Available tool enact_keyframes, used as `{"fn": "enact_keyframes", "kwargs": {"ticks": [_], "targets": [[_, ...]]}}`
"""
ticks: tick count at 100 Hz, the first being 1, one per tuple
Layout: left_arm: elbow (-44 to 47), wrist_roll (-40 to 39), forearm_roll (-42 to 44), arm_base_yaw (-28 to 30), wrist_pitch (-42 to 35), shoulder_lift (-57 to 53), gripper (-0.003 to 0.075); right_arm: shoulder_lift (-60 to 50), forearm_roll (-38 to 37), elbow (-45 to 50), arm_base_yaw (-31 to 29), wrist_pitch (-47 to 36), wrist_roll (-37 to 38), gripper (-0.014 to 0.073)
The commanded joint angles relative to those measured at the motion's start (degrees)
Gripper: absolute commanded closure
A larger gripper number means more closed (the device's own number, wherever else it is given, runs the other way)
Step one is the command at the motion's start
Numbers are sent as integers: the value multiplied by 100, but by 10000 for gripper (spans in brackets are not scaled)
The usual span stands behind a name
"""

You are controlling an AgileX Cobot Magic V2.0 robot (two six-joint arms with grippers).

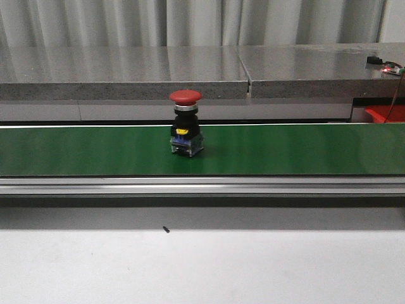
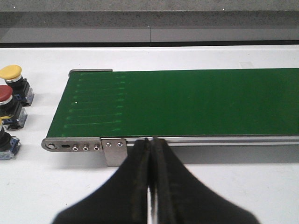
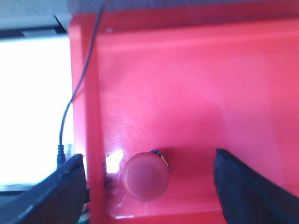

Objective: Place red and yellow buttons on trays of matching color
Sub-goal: 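Carry the red button into the red tray and open the right gripper, then move the right gripper back above the second red button on the belt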

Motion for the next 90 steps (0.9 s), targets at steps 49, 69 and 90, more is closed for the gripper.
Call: {"fn": "enact_keyframes", "kwargs": {"ticks": [49,69,90], "targets": [[-145,-19,-59,-45,-423,49,741,-2584,101,1915,1302,-117,-328,31],[-145,-19,-59,-45,-423,49,741,-2862,101,2541,2250,-186,-323,31],[-145,-19,-59,-45,-423,49,741,-2857,209,2601,3177,-260,-323,31]]}}
